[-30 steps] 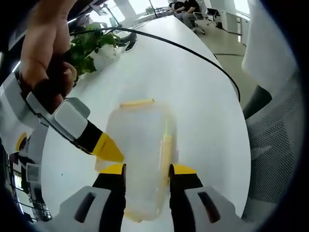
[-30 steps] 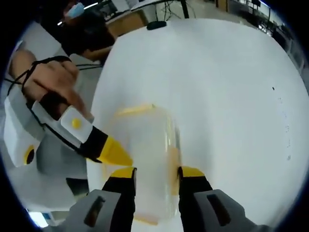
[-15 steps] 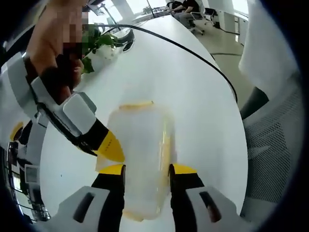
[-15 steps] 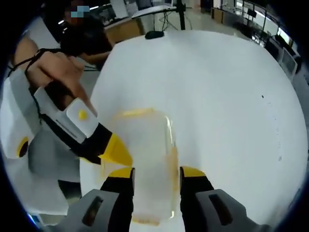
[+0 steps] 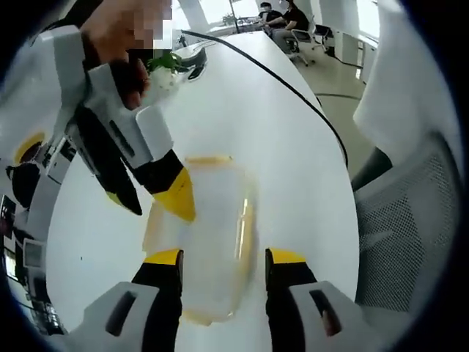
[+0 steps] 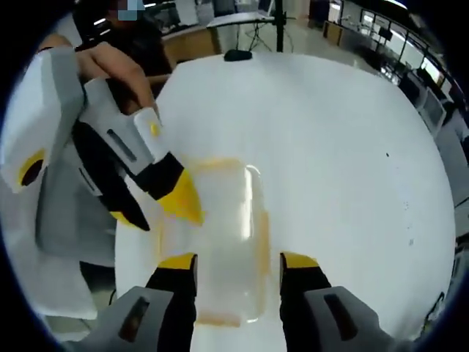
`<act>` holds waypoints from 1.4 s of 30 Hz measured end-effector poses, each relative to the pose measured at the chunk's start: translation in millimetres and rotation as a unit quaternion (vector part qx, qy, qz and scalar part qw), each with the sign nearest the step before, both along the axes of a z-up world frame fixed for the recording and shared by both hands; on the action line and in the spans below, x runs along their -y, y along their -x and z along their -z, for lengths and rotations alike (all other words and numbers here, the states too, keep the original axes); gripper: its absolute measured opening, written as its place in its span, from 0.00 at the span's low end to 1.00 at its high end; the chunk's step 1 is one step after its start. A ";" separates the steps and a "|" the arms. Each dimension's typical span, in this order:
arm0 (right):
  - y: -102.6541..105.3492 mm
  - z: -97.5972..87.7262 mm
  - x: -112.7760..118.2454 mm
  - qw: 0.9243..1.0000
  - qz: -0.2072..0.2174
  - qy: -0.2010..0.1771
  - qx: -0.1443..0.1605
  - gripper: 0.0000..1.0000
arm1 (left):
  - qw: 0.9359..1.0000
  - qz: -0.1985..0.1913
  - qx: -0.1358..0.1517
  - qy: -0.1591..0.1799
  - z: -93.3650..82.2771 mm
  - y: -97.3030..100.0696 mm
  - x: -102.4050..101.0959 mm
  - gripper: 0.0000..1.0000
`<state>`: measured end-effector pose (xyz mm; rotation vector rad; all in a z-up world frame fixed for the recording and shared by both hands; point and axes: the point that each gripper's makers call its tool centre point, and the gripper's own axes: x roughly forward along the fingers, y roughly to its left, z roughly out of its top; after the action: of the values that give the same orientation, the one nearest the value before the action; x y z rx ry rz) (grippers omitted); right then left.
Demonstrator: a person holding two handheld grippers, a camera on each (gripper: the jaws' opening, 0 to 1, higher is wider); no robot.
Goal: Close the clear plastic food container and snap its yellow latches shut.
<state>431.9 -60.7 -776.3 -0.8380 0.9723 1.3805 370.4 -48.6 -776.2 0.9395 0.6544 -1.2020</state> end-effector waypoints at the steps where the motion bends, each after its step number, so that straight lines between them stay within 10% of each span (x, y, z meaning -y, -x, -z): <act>1: 0.5 -0.3 1.4 1.000 -0.001 0.000 0.002 0.48 | 1.000 -0.003 -0.001 0.002 -1.2 -0.9 -1.3 0.44; 42: 27.7 8.0 27.3 0.997 0.026 -0.016 0.066 0.78 | 0.999 0.006 -0.022 -0.044 21.8 -35.7 -31.0 0.80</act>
<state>404.2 -88.0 -784.4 -0.8627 0.8631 1.2766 406.1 -17.6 -798.0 0.9944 0.7419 -1.2151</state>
